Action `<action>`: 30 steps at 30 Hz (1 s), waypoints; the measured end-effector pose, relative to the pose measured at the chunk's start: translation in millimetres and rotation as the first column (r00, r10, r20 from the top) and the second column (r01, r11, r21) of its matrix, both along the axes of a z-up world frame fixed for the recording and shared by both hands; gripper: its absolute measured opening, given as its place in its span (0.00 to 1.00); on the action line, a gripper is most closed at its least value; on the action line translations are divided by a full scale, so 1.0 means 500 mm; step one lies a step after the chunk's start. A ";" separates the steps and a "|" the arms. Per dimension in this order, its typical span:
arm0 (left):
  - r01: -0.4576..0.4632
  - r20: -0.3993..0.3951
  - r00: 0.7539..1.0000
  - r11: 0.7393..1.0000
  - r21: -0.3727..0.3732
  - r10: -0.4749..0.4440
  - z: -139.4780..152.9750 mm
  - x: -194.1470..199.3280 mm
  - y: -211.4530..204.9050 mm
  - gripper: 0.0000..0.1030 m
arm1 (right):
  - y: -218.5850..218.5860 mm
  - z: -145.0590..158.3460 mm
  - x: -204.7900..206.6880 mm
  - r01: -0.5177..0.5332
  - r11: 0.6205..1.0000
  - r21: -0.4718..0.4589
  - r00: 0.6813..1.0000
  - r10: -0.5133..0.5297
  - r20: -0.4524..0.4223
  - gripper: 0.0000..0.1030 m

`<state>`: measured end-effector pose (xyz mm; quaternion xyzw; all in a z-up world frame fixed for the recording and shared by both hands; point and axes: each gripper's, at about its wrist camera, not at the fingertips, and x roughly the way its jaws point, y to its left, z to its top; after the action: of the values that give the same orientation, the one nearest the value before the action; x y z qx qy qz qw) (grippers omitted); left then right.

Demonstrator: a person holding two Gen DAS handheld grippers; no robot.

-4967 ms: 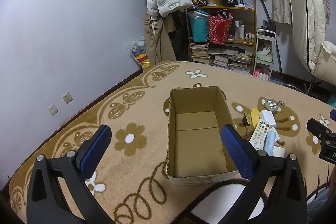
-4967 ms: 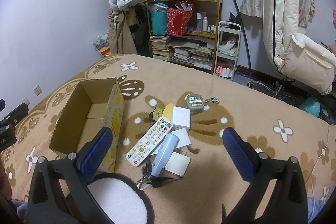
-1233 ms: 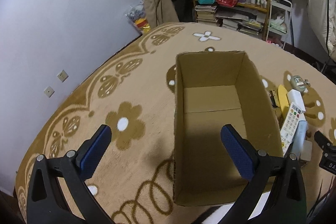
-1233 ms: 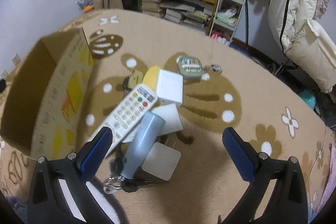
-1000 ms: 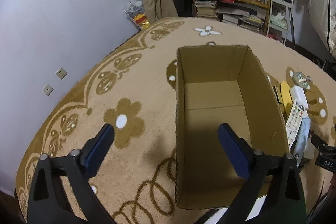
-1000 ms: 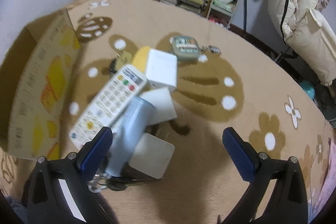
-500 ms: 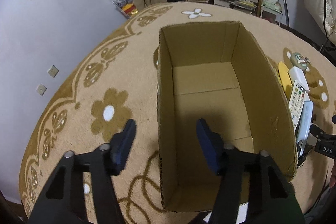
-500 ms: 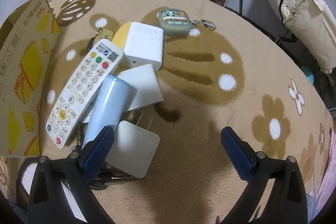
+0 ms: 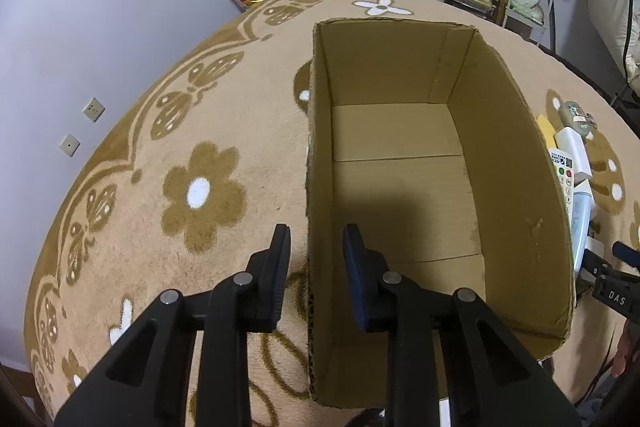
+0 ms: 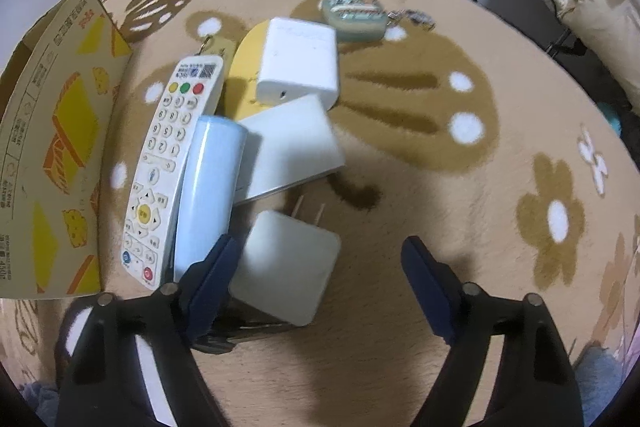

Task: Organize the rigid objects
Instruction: 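Move the right tool to the white charger plug and grasp it, then carry the white charger plug over the box and release it inside while the left tool grips the box wall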

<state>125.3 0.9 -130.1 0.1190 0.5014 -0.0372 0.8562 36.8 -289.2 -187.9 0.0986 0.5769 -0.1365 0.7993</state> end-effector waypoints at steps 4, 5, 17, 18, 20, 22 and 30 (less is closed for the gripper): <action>-0.003 -0.003 1.000 1.000 -0.005 0.003 0.000 0.001 0.003 0.22 | 0.016 -0.017 0.005 -0.027 1.000 0.010 0.999 0.027 -0.032 0.70; -0.001 -0.008 1.000 1.000 -0.009 0.000 -0.001 0.002 0.004 0.20 | 0.022 -0.021 0.007 -0.042 0.999 0.010 0.998 0.043 -0.043 0.64; 0.028 0.009 1.000 0.999 -0.044 -0.028 0.002 -0.002 0.005 0.04 | 0.047 0.059 0.012 -0.057 0.991 -0.123 0.997 0.064 0.048 0.46; 0.032 0.010 0.999 0.998 -0.044 -0.032 0.003 -0.003 0.005 0.04 | 0.052 0.069 0.013 -0.062 0.991 -0.118 0.995 0.070 0.070 0.46; 0.033 0.010 0.999 0.999 -0.043 -0.033 0.003 -0.004 0.004 0.04 | 0.064 0.101 0.013 -0.082 0.989 -0.121 0.988 0.097 0.120 0.46; 0.028 0.006 1.000 0.998 -0.048 -0.028 0.002 -0.004 0.005 0.04 | 0.083 0.138 0.012 -0.111 0.986 -0.127 0.975 0.133 0.177 0.46; 0.018 -0.014 1.000 0.998 -0.057 -0.018 0.000 0.000 0.011 0.04 | 0.167 0.256 0.036 -0.255 0.961 -0.104 0.889 0.275 0.367 0.46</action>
<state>125.2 6.3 -130.0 0.0990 0.5052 -0.0599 0.8552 54.9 -205.7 -59.8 0.0223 0.4165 -0.0196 0.9087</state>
